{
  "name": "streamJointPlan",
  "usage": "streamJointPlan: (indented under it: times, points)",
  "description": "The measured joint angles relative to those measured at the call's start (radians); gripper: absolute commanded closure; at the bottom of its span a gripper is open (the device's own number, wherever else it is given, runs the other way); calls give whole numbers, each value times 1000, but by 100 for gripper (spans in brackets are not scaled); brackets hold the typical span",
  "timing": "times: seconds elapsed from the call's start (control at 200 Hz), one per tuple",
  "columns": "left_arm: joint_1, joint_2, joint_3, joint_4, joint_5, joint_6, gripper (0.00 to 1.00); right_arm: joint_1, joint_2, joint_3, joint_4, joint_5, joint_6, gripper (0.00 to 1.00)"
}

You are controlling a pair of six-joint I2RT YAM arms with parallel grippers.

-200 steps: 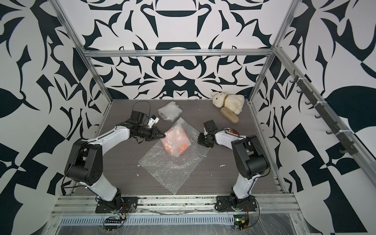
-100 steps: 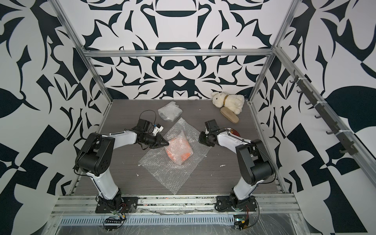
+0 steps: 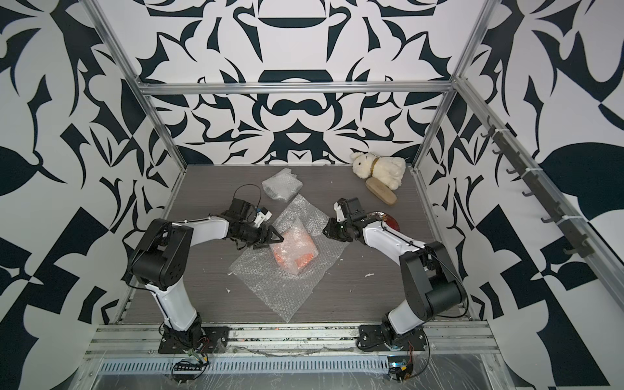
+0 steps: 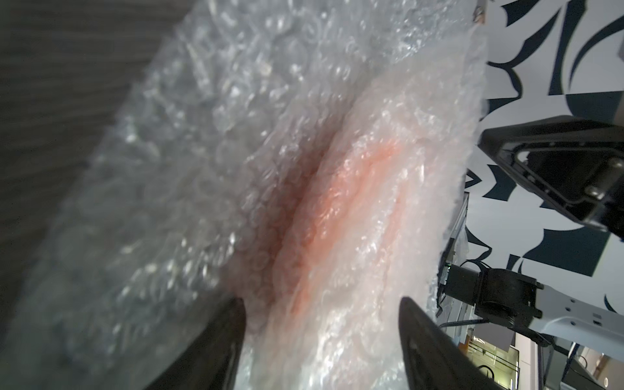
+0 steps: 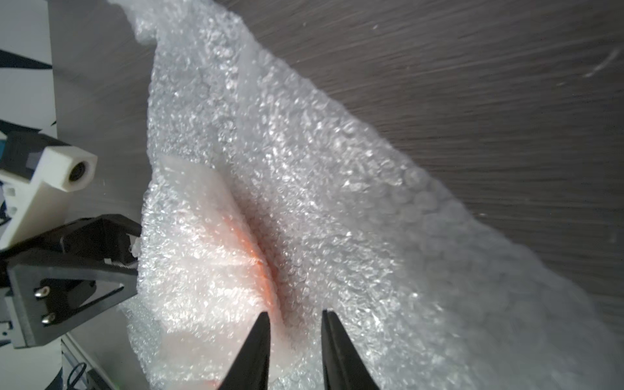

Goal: Unpack dinner plates from bubble wrap
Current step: Place the bubble wrap at the center of the board, then unwrap the bubble wrap.

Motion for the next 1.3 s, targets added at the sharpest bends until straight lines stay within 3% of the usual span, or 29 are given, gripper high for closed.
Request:
streamJointPlan:
  times: [0.175, 0.475, 0.88, 1.3]
  points:
    - [0, -142, 10, -102, -97, 36, 33, 92, 0, 27, -21, -13, -63, 69]
    - [-8, -325, -49, -132, -147, -27, 30, 196, 31, 146, -92, 40, -164, 68]
    - [-31, -290, -161, -59, -132, -193, 54, 362, 75, 230, -185, 184, -315, 67]
    - [-31, -161, -163, 65, -133, -298, 59, 486, 140, 310, -194, 344, -478, 67]
